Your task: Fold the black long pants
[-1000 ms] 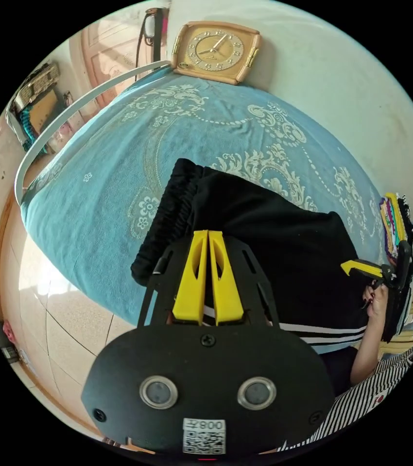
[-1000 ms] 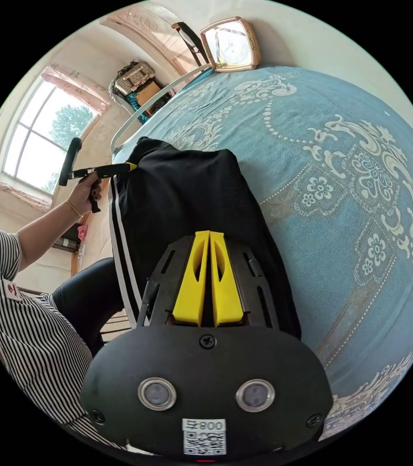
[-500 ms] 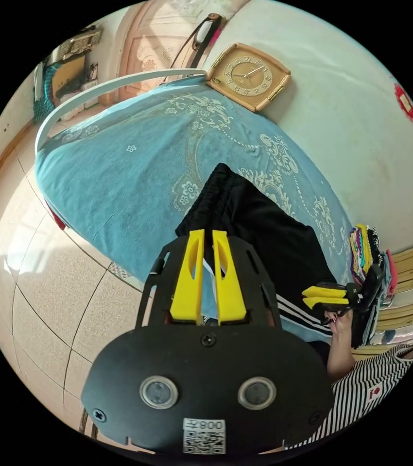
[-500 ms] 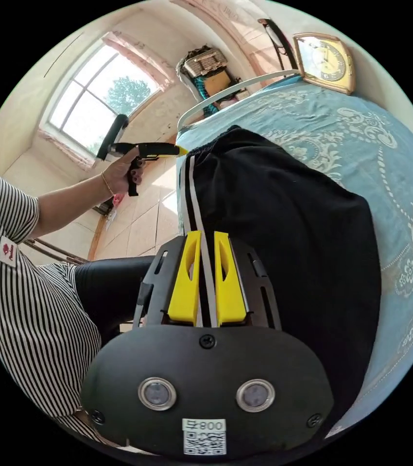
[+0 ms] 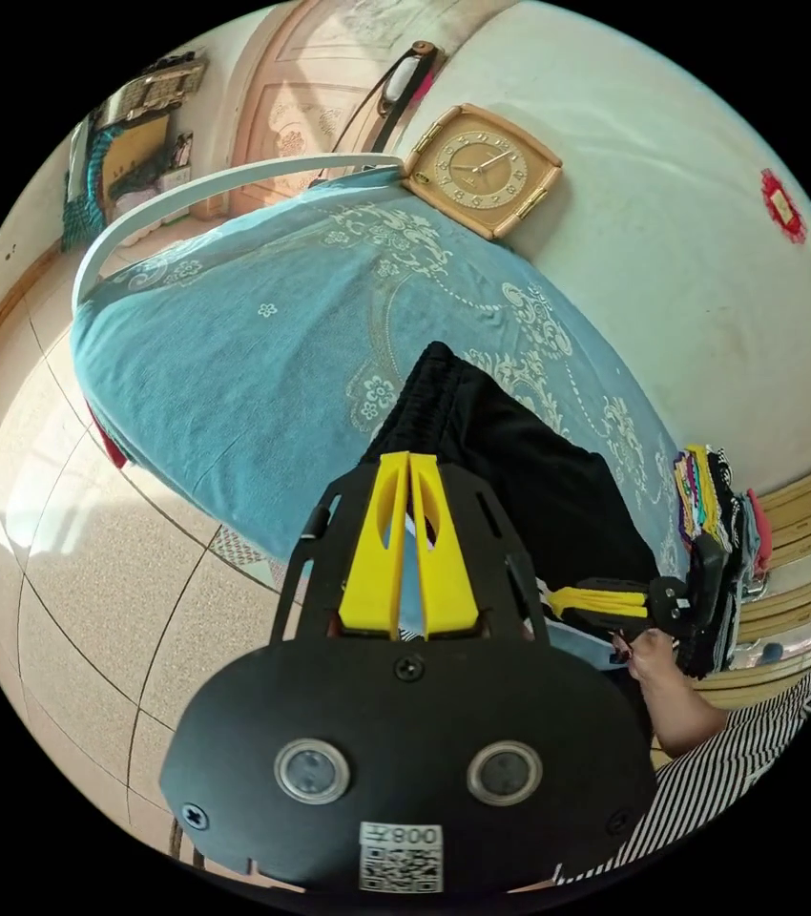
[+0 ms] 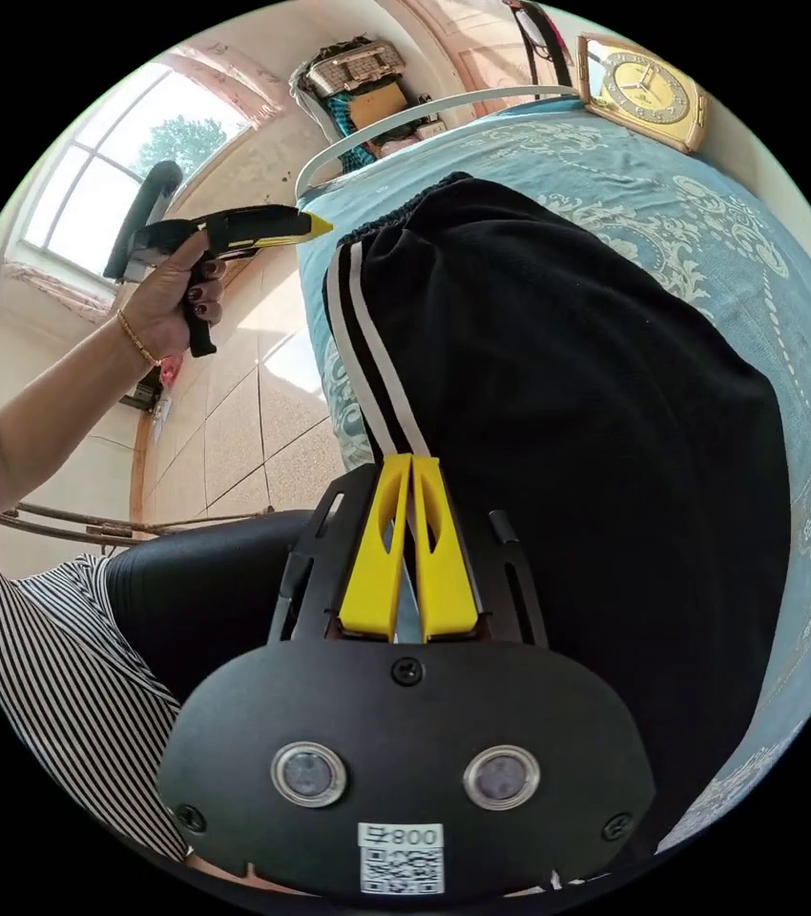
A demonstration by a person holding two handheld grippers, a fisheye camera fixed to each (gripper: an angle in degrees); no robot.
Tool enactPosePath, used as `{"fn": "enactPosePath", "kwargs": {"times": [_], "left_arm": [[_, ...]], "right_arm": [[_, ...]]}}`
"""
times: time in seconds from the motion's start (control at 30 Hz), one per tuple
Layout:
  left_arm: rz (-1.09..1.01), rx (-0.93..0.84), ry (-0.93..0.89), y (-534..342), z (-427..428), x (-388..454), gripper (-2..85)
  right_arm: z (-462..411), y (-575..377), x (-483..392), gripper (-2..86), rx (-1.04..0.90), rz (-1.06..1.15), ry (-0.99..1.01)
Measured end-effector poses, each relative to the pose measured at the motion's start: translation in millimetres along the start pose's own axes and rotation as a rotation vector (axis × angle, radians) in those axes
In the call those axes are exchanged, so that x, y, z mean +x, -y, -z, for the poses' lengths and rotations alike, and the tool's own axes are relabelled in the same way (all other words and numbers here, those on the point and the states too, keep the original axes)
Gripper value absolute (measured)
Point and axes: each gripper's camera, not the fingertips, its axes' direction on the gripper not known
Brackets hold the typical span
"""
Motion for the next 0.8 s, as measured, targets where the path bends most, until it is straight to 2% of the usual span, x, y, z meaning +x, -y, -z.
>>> {"fn": "enactPosePath", "kwargs": {"times": [0.1, 0.27, 0.43, 0.63, 0.7, 0.77, 0.8], "left_arm": [[-0.127, -0.032, -0.044, -14, -19, 33, 0.1], [-0.290, -0.150, -0.039, -43, -73, 84, 0.2], [-0.511, -0.235, -0.218, -83, -118, 158, 0.3], [-0.855, -0.413, -0.223, -140, -202, 272, 0.2], [-0.893, -0.453, -0.183, -154, -226, 290, 0.2], [-0.912, -0.574, -0.127, -171, -267, 304, 0.2], [-0.907, -0.556, -0.141, -172, -272, 306, 0.1]], "right_arm": [[5, -15, 1, 0.1, -0.002, -0.047, 0.034], [41, -77, 4, 0.2, 0.073, -0.165, -0.035], [92, -205, 32, 0.5, 0.158, -0.480, -0.172], [119, -329, 51, 0.5, 0.220, -0.794, -0.279], [118, -357, 55, 0.4, 0.210, -0.865, -0.267], [108, -382, 58, 0.3, 0.182, -0.915, -0.244], [106, -399, 56, 0.3, 0.257, -0.913, -0.225]]}}
